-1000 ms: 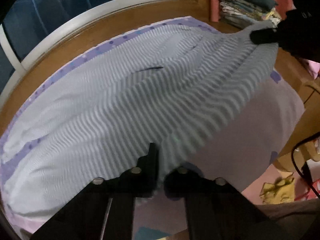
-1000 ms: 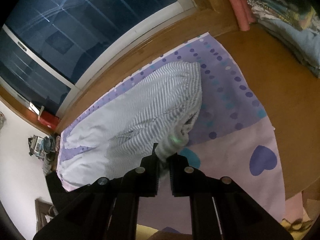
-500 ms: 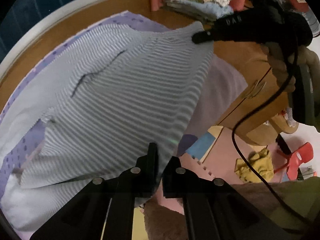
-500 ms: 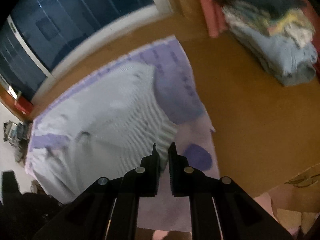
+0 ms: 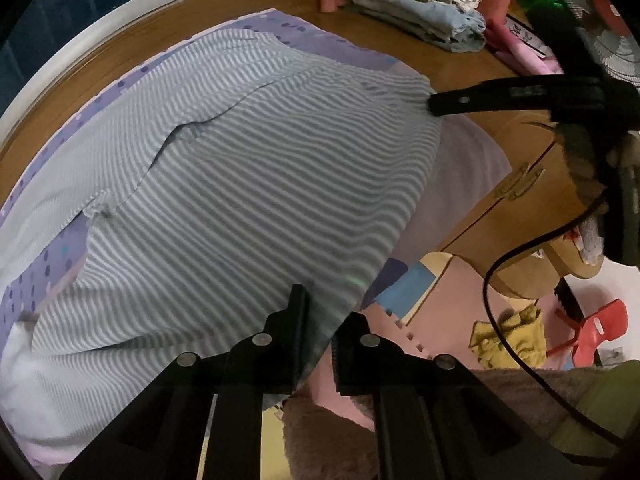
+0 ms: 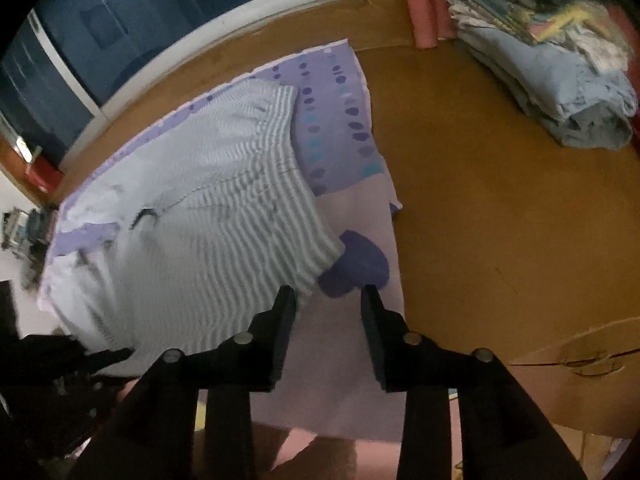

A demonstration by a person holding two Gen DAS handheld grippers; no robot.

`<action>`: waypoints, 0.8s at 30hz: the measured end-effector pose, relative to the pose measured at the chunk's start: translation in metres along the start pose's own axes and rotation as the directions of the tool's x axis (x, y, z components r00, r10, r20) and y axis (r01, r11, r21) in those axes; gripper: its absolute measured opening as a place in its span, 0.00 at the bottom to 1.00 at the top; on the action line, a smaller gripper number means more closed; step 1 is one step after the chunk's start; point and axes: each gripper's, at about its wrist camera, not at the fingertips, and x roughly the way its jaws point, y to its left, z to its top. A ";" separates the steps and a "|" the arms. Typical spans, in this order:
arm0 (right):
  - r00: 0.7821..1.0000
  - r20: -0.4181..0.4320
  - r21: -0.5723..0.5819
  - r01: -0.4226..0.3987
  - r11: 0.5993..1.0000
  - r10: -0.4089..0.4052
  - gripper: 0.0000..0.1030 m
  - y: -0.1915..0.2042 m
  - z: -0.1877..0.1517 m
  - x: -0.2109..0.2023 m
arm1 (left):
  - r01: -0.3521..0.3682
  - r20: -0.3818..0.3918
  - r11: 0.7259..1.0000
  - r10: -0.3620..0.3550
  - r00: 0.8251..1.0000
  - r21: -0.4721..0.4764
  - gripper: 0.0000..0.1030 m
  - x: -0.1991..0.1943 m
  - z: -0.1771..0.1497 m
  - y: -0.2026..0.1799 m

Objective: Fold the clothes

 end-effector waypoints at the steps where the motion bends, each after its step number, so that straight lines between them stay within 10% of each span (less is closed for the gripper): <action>1: 1.000 0.011 -0.036 0.002 0.999 -0.001 0.35 0.002 -0.002 -0.006 | -0.006 0.003 1.000 0.006 1.000 -0.002 0.09 0.000 0.000 0.000; 4: 0.991 0.091 -0.354 0.124 0.927 -0.098 0.38 0.026 -0.018 -0.023 | -0.013 0.012 1.000 0.013 1.000 -0.004 0.09 0.000 -0.002 -0.002; 8: 0.958 0.192 -0.746 0.284 0.602 -0.214 0.38 0.067 -0.050 -0.020 | -0.009 0.006 1.000 0.009 1.000 -0.011 0.09 -0.002 -0.004 0.002; 12: 0.948 0.240 -0.838 0.312 0.447 -0.210 0.38 0.082 -0.058 0.004 | -0.013 -0.008 1.000 0.012 1.000 -0.027 0.09 0.002 -0.004 0.000; 24: 0.946 0.276 -0.897 0.317 0.307 -0.170 0.38 0.076 -0.053 0.026 | -0.070 -0.014 0.995 0.069 0.998 -0.071 0.09 -0.004 -0.008 -0.001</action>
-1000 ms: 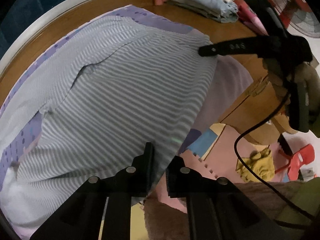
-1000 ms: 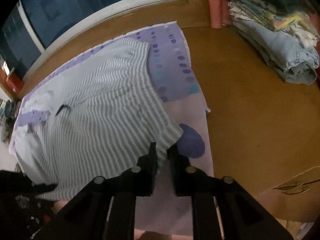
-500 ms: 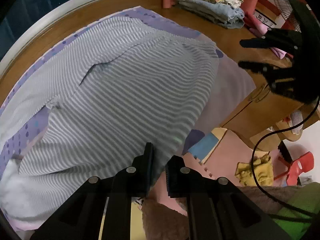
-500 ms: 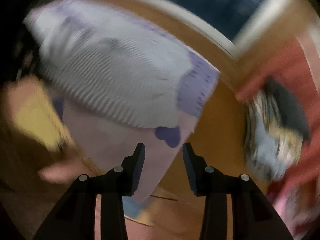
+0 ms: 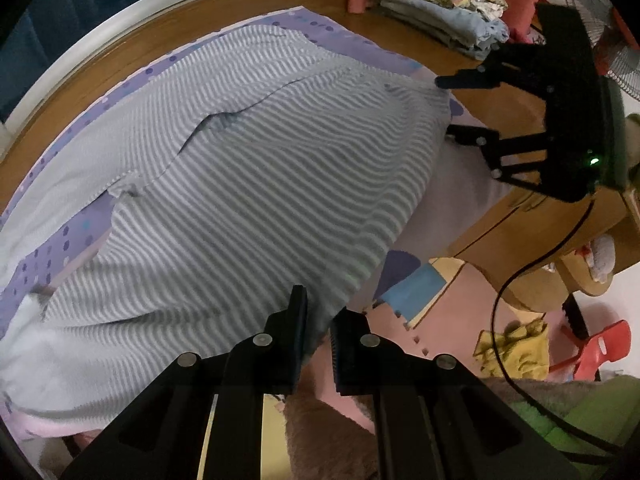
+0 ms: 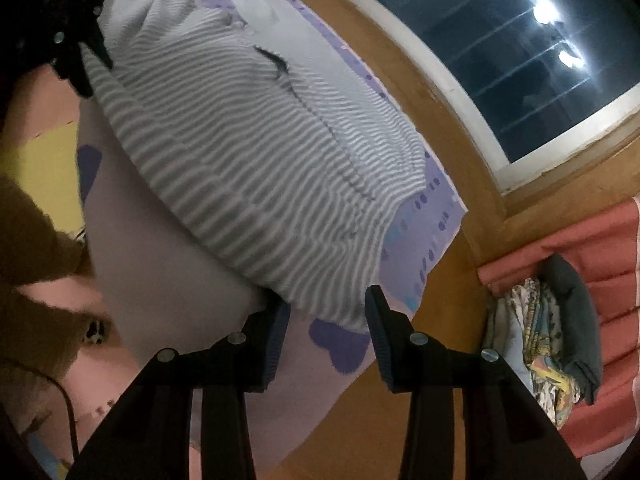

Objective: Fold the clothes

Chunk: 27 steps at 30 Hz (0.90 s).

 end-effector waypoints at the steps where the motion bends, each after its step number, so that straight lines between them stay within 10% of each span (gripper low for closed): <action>1: 1.000 0.000 -0.023 0.006 1.000 -0.006 0.38 0.001 -0.004 -0.003 | -0.004 0.000 1.000 0.004 1.000 0.000 0.09 -0.001 0.000 0.000; 10: 0.997 0.061 -0.069 0.054 0.996 -0.050 0.37 0.007 0.005 0.008 | 0.030 0.046 0.995 -0.026 0.999 -0.090 0.09 -0.020 0.011 0.020; 13: 0.998 0.062 -0.054 0.006 0.999 -0.003 0.05 0.005 0.010 0.012 | 0.016 0.033 0.996 -0.013 0.999 -0.085 0.09 -0.017 0.007 0.020; 15: 0.998 0.070 -0.032 0.000 0.999 0.002 0.04 0.000 0.010 0.008 | 0.019 0.025 0.997 -0.017 1.000 -0.077 0.07 -0.016 0.002 0.019; 27: 0.966 0.115 0.346 -0.257 0.902 0.231 0.03 -0.088 0.054 -0.014 | -0.112 0.147 0.990 0.123 0.981 -0.081 0.03 -0.075 0.030 0.043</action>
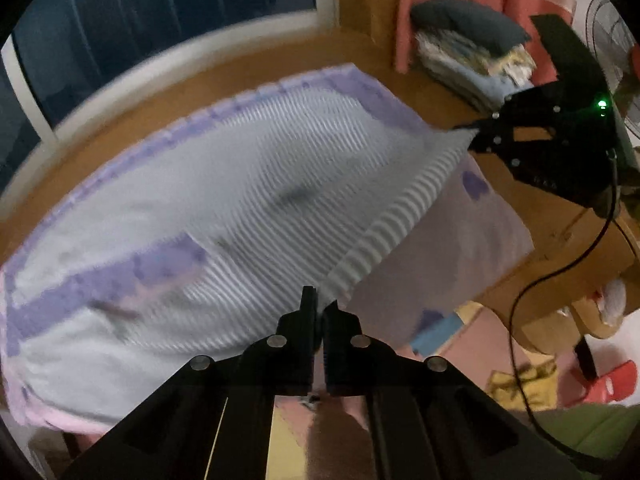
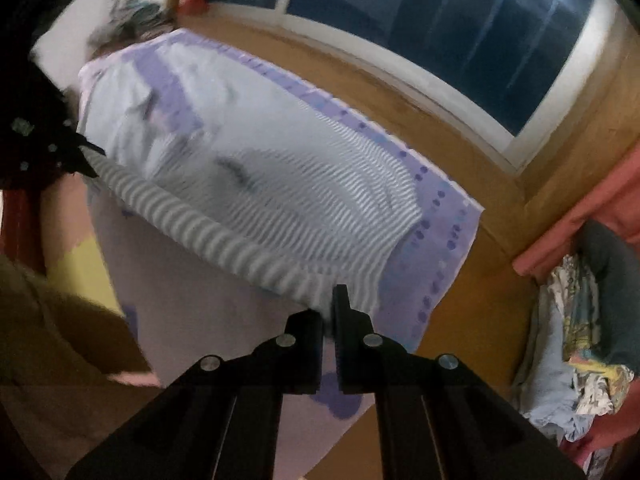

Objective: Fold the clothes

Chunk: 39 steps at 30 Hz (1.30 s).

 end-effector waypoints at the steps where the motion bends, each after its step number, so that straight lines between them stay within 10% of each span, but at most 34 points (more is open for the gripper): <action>1: 1.000 0.000 0.023 -0.007 1.000 0.007 0.03 -0.005 0.009 0.001 | -0.019 0.017 1.000 0.019 1.000 0.014 0.03 -0.003 0.010 0.006; 16: 0.981 -0.192 0.302 0.041 0.952 0.019 0.04 -0.089 0.099 0.117 | -0.028 -0.030 0.999 0.027 0.999 -0.023 0.03 0.120 0.150 0.124; 25: 0.954 -0.298 0.399 0.094 0.912 0.032 0.10 -0.119 0.100 0.179 | 0.035 -0.123 0.999 -0.036 0.992 -0.010 0.04 0.202 0.176 0.144; 33: 0.955 -0.295 0.482 0.187 0.856 -0.042 0.33 -0.138 0.090 0.146 | 0.075 -0.128 0.997 -0.079 0.989 -0.033 0.10 0.228 0.169 0.152; 39: 0.978 -0.158 0.502 -0.041 0.864 0.138 0.32 -0.104 0.112 0.138 | 0.076 -0.106 0.997 -0.078 0.991 -0.024 0.11 0.220 0.165 0.147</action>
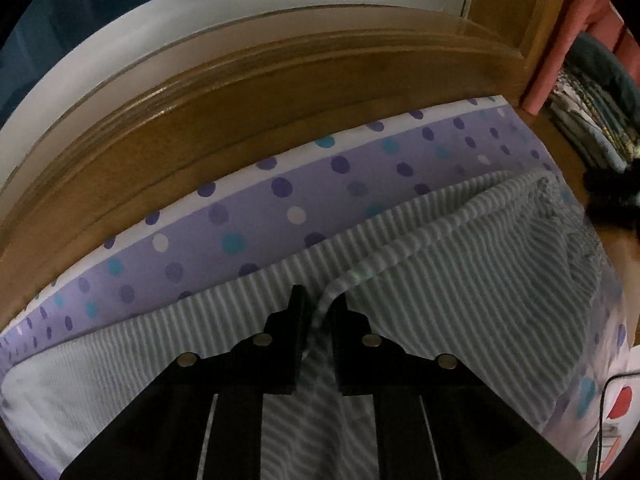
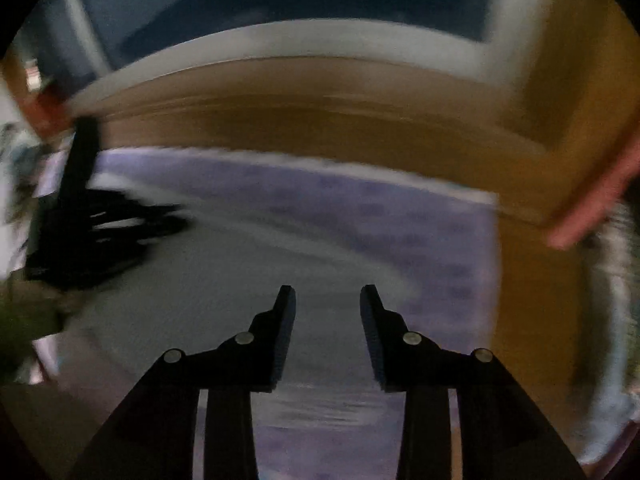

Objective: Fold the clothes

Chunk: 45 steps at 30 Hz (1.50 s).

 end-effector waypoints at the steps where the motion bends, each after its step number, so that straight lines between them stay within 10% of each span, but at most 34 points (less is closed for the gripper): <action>1: 0.999 -0.011 -0.021 -0.034 0.999 0.034 0.31 0.010 0.002 0.010 | 0.000 0.006 1.000 0.000 1.000 0.003 0.11 -0.002 -0.001 -0.001; 10: 0.998 0.056 0.275 -0.031 0.961 0.016 0.20 -0.012 0.038 0.087 | 0.080 0.017 0.996 -0.080 0.997 -0.040 0.13 -0.018 -0.011 0.008; 22: 0.984 0.174 0.178 0.003 0.984 -0.035 0.33 0.044 -0.002 0.027 | -0.006 0.097 0.982 0.025 0.995 -0.190 0.23 -0.100 -0.088 0.041; 45: 0.962 0.121 -0.071 -0.238 0.969 0.245 0.39 0.194 -0.068 0.014 | -0.227 -0.022 0.782 0.264 0.964 -0.580 0.23 -0.182 -0.259 0.084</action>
